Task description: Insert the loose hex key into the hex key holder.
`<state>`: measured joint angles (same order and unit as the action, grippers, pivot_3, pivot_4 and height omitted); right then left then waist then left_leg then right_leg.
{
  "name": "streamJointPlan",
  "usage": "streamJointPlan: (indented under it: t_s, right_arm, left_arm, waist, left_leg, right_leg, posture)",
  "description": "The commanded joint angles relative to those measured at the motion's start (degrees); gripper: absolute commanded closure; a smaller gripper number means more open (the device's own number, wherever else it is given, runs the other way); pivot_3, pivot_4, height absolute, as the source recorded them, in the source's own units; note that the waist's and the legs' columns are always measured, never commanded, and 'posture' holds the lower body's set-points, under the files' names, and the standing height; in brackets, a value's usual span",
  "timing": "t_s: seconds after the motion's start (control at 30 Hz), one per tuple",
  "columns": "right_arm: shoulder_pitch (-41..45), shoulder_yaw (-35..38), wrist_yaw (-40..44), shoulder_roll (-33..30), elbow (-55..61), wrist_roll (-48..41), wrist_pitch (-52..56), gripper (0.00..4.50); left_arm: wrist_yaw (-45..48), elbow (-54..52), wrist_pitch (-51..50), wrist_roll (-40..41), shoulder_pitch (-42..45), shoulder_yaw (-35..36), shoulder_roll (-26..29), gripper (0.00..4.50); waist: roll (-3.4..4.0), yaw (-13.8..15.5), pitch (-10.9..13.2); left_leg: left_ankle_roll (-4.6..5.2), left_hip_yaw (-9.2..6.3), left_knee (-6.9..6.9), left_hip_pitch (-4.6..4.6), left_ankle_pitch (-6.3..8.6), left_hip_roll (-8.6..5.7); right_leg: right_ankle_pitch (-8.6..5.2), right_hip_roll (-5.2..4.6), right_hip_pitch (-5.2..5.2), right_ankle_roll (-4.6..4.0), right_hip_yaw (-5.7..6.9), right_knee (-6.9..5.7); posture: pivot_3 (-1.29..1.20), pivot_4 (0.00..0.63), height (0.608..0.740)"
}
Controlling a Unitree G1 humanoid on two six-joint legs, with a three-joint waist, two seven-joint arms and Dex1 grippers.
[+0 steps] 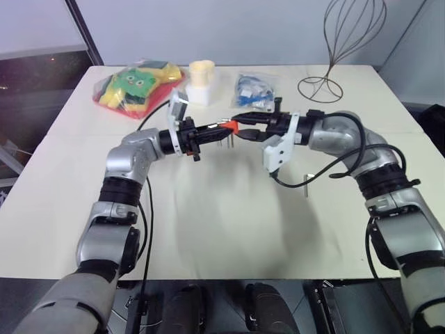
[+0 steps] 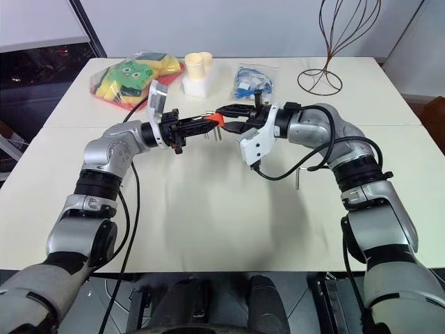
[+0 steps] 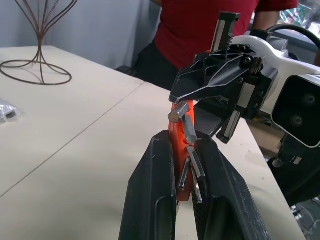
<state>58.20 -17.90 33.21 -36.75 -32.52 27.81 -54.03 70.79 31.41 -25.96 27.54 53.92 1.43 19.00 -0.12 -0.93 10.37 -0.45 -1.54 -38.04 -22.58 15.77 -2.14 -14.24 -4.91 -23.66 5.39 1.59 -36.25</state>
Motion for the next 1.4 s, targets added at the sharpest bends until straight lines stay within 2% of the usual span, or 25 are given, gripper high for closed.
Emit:
streamJointPlan:
  t_s: [0.03, 0.2, 0.33, 0.43, 0.47, 0.5, 0.6, 0.63, 0.77, 0.83, 0.87, 0.93, 1.07, 1.2, 1.4]
  right_arm:
    - [0.54, 0.42, -0.63, -0.36, 2.24, -1.19, -0.26, 3.52]
    - [0.28, 0.24, 0.55, -0.67, 2.27, -1.92, 0.06, 3.52]
    - [-0.68, -0.10, 3.83, -1.47, 1.91, -3.69, 1.65, 1.57]
    - [-2.28, 0.36, 3.95, -3.60, 2.44, -0.92, 4.23, 0.10]
    - [-3.09, 0.33, 5.29, -4.59, 2.60, -0.91, 5.71, 0.01]
    - [-3.70, 0.26, 6.39, -5.29, 2.82, -1.16, 6.71, 0.01]
    - [-8.77, 4.65, 11.57, -7.53, 6.31, -8.18, 19.45, 0.01]
    - [-11.37, 7.26, 14.56, -8.17, 9.33, -11.95, 28.96, 0.01]
    - [-20.76, 17.45, 24.17, -9.26, 29.51, -27.54, 84.17, 0.01]
    - [-23.16, 19.94, 25.28, -10.22, 36.56, -32.10, 102.40, 0.01]
    - [-24.19, 20.91, 25.27, -10.80, 39.17, -33.85, 109.02, 0.01]
    - [-24.91, 23.70, 23.37, -10.12, 42.80, -37.09, 123.07, 0.01]
    - [-25.66, 25.74, 18.54, -7.62, 46.27, -40.47, 136.63, 0.01]
    - [-25.90, 26.95, 14.11, -4.97, 45.85, -42.33, 143.17, 0.01]
    - [-25.41, 26.92, 7.06, -0.51, 42.68, -42.41, 143.28, 0.01]
  left_arm:
    - [0.14, -0.74, 0.32, 0.00, 0.39, 0.41, 0.03, 4.43]
    - [-0.83, -0.23, 1.22, -0.68, 0.67, 0.72, -0.08, 4.43]
    - [-1.56, -0.28, 1.74, -0.88, 0.71, 1.16, -0.08, 4.50]
    - [-1.54, -1.95, 2.35, -1.59, -0.31, 0.53, 0.64, 4.50]
    - [-1.41, -2.57, 2.75, -2.08, -0.78, 0.12, 0.97, 4.50]
    - [-1.37, -3.01, 3.01, -2.41, -1.11, -0.16, 1.14, 4.50]
    - [-0.97, -6.53, 5.30, -4.48, -3.66, -1.65, 2.68, 4.50]
    - [-0.89, -8.16, 6.04, -5.06, -4.74, -1.97, 3.42, 4.50]
    - [-1.29, -15.89, 7.43, -5.64, -9.08, -2.37, 5.99, 4.50]
    - [-1.85, -19.56, 7.29, -5.61, -10.94, -2.71, 6.83, 4.50]
    - [-2.01, -21.23, 7.57, -5.87, -11.89, -3.09, 7.24, 4.50]
    - [-2.22, -24.07, 8.08, -6.35, -13.72, -3.74, 8.00, 4.50]
    - [-3.02, -27.38, 9.65, -7.17, -15.78, -4.99, 8.27, 4.50]
    - [-4.59, -28.69, 10.38, -7.24, -15.90, -5.49, 7.20, 4.50]
    - [-7.11, -29.62, 10.36, -7.05, -16.17, -5.35, 5.33, 4.50]
  waist:
    - [0.00, -0.01, 0.00]
    - [0.00, 0.01, 0.00]
    - [0.00, 0.03, 0.00]
    - [0.00, 0.13, 0.00]
    - [0.00, 0.17, 0.00]
    - [0.00, 0.18, 0.00]
    - [-0.01, 0.15, 0.00]
    - [-0.01, 0.22, 0.00]
    - [0.00, 0.41, -0.01]
    - [0.02, 0.56, -0.01]
    - [0.02, 0.54, -0.01]
    - [0.04, 0.44, -0.03]
    - [0.04, 0.51, -0.03]
    - [0.04, 0.59, -0.03]
    - [0.04, 1.16, -0.03]
  left_leg:
    - [0.00, 0.00, 0.00, 0.00, 0.00, 0.00]
    - [0.00, 0.00, 0.00, 0.00, 0.00, 0.00]
    - [0.00, 0.00, 0.00, 0.00, 0.00, 0.00]
    - [0.00, 0.00, -0.01, 0.00, 0.00, 0.00]
    - [0.00, 0.00, -0.02, 0.00, 0.00, 0.00]
    - [0.00, 0.00, -0.02, 0.00, 0.00, -0.01]
    - [0.01, -0.01, -0.02, 0.00, 0.00, 0.01]
    - [0.01, 0.00, -0.01, 0.00, 0.00, 0.01]
    - [0.03, -0.05, -0.06, -0.06, 0.01, 0.05]
    - [0.06, -0.08, -0.07, -0.08, 0.03, 0.05]
    - [0.40, -0.11, -0.08, -0.08, 0.23, 0.05]
    - [0.43, -0.13, -0.08, -0.06, 0.26, 0.05]
    - [0.45, -0.13, -0.06, -0.05, 0.28, 0.04]
    - [0.48, -0.12, -0.06, -0.08, 0.29, 0.00]
    - [0.49, -0.09, -0.07, -0.11, 0.29, -0.04]
  right_leg:
    - [0.00, 0.00, 0.00, 0.00, 0.00, 0.00]
    - [0.00, 0.00, 0.00, 0.00, 0.00, 0.00]
    - [0.00, 0.00, 0.00, 0.00, 0.00, 0.00]
    - [0.00, 0.00, 0.01, 0.00, 0.00, 0.00]
    - [0.00, 0.00, 0.01, 0.00, 0.00, 0.00]
    - [0.00, 0.00, 0.01, 0.00, 0.00, 0.00]
    - [0.00, 0.00, 0.04, 0.00, -0.01, 0.00]
    - [0.00, 0.00, 0.03, 0.00, -0.01, 0.00]
    - [0.00, -0.05, 0.03, 0.00, -0.03, -0.01]
    - [0.00, -0.10, 0.02, -0.01, -0.06, -0.01]
    - [0.00, -0.18, 0.02, -0.01, -0.06, -0.01]
    - [0.00, -0.22, 0.02, -0.02, -0.07, 0.00]
    - [0.00, -0.27, 0.01, -0.03, -0.09, 0.01]
    - [0.00, -0.30, -0.02, -0.02, -0.08, 0.01]
    - [0.00, -0.28, -0.03, -0.01, -0.07, 0.01]
  posture:
    - [0.00, 0.150, 0.740]
    - [0.00, 0.150, 0.740]
    - [0.00, 0.150, 0.740]
    - [0.00, 0.150, 0.740]
    - [0.00, 0.150, 0.740]
    - [0.00, 0.150, 0.740]
    - [0.00, 0.150, 0.740]
    - [0.00, 0.150, 0.740]
    - [0.00, 0.150, 0.740]
    - [0.00, 0.150, 0.740]
    - [0.00, 0.150, 0.740]
    - [0.00, 0.150, 0.740]
    - [0.00, 0.150, 0.740]
    - [0.00, 0.150, 0.740]
    - [0.00, 0.150, 0.740]
